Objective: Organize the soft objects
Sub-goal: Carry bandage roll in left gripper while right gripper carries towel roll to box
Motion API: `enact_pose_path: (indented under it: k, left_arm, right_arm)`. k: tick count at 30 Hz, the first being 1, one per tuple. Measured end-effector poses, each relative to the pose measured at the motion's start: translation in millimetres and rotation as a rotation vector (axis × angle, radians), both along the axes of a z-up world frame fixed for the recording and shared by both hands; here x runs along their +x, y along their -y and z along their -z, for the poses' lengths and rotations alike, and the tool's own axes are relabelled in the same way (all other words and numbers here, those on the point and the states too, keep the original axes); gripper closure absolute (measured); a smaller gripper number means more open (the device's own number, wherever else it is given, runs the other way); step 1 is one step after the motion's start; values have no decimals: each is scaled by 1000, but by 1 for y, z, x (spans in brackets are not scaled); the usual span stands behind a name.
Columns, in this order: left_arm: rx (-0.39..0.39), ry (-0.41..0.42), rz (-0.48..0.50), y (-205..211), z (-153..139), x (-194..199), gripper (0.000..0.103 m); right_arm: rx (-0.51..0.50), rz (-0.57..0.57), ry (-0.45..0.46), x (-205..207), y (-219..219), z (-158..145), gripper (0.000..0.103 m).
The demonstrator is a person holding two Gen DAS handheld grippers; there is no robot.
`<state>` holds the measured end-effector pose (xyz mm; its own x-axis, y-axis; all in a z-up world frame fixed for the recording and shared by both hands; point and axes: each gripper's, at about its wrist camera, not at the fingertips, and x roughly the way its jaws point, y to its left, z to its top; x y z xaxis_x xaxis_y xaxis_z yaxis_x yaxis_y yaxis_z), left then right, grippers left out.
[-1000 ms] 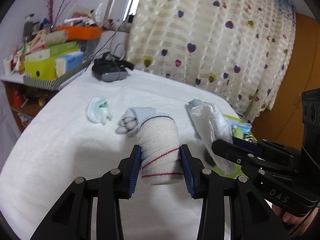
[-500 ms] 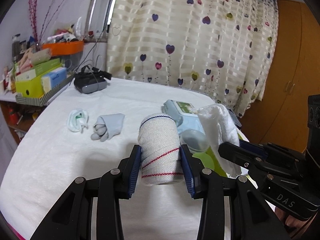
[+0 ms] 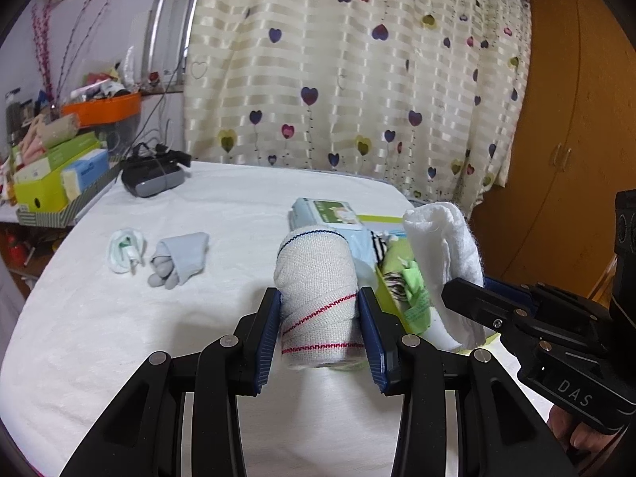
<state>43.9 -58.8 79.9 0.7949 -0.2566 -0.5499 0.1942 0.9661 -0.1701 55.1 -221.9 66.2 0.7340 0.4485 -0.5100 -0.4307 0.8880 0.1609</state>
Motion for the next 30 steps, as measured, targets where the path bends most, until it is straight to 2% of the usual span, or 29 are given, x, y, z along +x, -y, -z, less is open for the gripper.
enact_pose_path:
  k: [16, 30]
  left_arm:
    - [1, -23, 128, 68, 7, 18, 65]
    - [-18, -74, 208, 103, 26, 32, 65]
  right_arm:
    - [54, 171, -36, 6, 83, 14, 83]
    - [59, 236, -85, 20, 113, 31, 83]
